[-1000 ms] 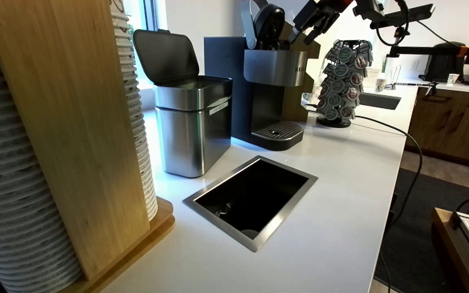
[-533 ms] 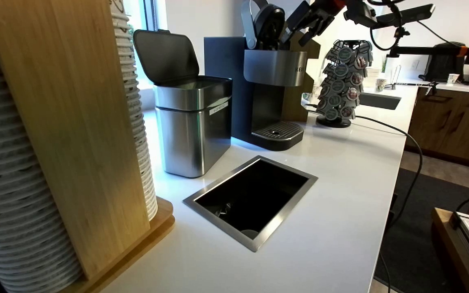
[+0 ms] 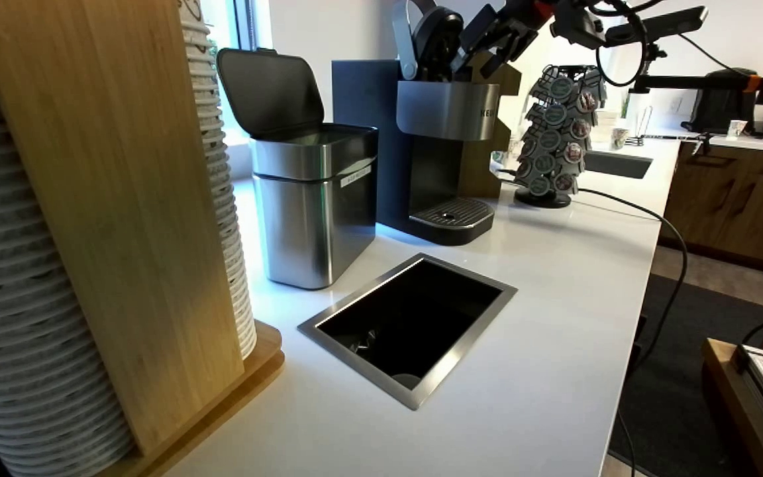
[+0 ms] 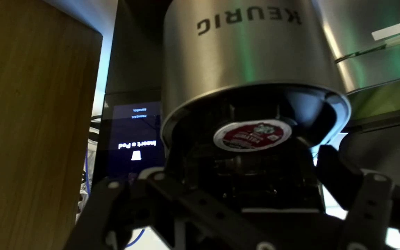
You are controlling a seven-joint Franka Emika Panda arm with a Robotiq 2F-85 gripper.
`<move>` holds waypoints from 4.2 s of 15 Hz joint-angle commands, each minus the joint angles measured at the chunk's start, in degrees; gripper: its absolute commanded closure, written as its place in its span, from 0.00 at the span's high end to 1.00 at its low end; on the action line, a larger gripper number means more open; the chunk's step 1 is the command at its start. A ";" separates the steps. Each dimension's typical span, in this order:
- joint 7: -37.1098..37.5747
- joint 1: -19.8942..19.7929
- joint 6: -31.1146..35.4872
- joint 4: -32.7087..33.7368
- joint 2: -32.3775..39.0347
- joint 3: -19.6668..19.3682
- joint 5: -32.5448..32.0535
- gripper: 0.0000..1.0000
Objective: Open the lid of coffee maker, then remove the coffee pod from the coffeemaker and put it in the bin and finally close the lid of the bin
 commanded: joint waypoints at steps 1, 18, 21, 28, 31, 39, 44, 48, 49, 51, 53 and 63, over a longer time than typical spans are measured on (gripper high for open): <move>2.69 -1.21 1.29 0.83 1.54 1.01 -1.76 0.86; 7.27 -2.87 1.12 1.77 3.05 2.82 -5.06 0.53; 7.61 -3.00 0.97 1.94 2.81 3.04 -5.22 0.33; 8.01 -3.91 0.91 2.12 2.60 3.03 -5.89 0.08; 7.63 -4.38 0.55 2.22 2.14 3.07 -6.08 0.00; 4.16 -1.92 0.68 1.79 1.24 2.23 -4.40 0.54; 3.72 -2.28 -0.01 1.63 0.64 2.08 -4.93 0.76; 2.03 -1.50 -0.32 1.50 0.33 1.50 -3.57 0.72; 1.73 -1.46 -0.37 1.49 0.38 1.46 -3.60 0.69; 1.23 -1.34 -0.46 1.46 0.43 1.38 -3.57 0.65; 0.52 -1.04 -0.75 1.42 0.50 1.24 -3.12 0.62; -1.29 -0.05 -1.82 1.35 0.46 0.66 -2.42 0.74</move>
